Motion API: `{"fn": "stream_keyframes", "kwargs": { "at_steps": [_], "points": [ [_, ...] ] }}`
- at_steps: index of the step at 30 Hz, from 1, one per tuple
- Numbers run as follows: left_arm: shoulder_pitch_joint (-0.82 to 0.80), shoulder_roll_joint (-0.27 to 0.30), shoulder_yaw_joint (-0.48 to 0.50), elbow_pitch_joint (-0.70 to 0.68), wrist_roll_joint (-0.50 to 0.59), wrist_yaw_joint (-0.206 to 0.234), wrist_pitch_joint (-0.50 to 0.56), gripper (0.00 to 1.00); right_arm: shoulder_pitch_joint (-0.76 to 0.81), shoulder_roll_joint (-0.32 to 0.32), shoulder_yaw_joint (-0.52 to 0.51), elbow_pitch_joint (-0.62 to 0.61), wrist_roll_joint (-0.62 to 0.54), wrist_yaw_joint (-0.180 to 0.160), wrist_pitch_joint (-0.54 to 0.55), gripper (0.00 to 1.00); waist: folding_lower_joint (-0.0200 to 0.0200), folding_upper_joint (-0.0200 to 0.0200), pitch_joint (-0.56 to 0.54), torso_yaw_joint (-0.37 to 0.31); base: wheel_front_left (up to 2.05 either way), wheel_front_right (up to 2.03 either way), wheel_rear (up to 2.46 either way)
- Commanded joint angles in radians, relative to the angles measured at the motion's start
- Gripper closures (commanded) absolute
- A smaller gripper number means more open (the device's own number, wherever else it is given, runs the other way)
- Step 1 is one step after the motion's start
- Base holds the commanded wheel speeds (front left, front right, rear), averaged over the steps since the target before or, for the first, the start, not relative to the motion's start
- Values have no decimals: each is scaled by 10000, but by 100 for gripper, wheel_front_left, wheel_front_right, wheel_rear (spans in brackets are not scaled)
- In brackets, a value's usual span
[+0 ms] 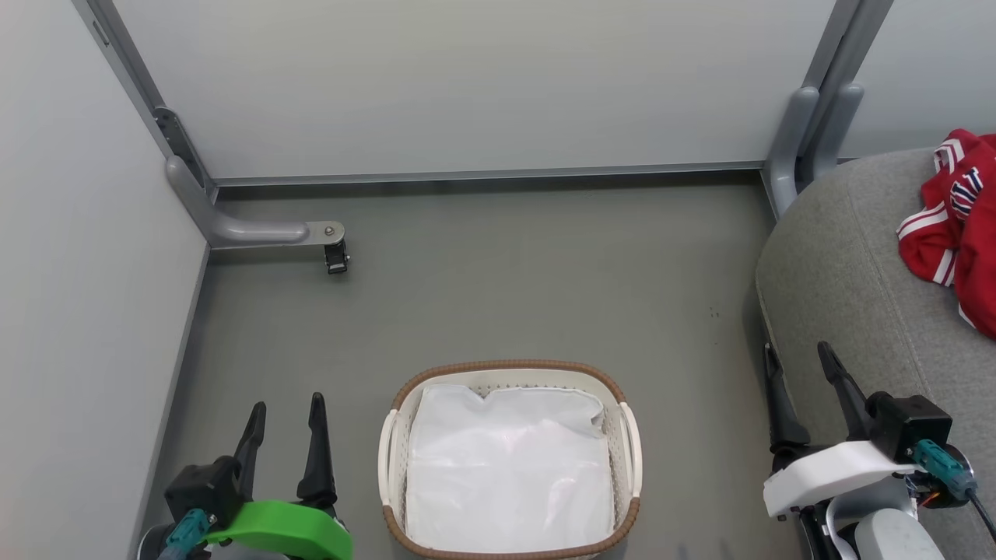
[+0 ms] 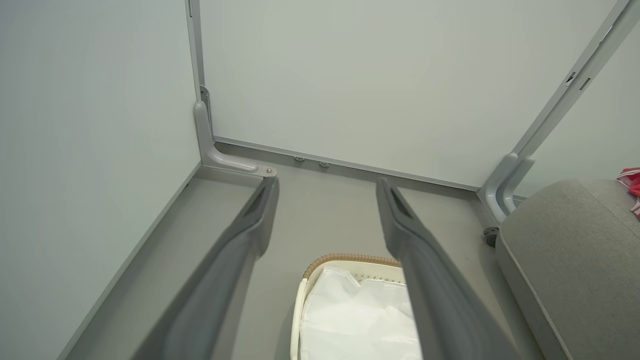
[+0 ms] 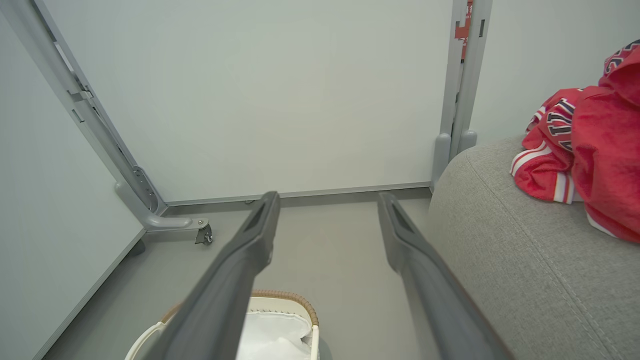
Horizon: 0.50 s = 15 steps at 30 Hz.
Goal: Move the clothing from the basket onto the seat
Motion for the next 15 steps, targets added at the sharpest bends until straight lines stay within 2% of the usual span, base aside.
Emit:
{"fn": "stream_keyframes", "kwargs": {
  "at_steps": [1, 15],
  "points": [
    [133, -14, 95, 4, 145, -74, -6, 0, 169, -43, 27, -53, 8, -11, -47, 0, 1, 0, -14, 0, 0, 0, 0],
    [309, -245, 373, 71, 731, -354, -7, 0, 290, -44, 84, 15, 188, -11, -47, 0, 1, 0, -200, -7, 0, 0, 0]
  ]
}}
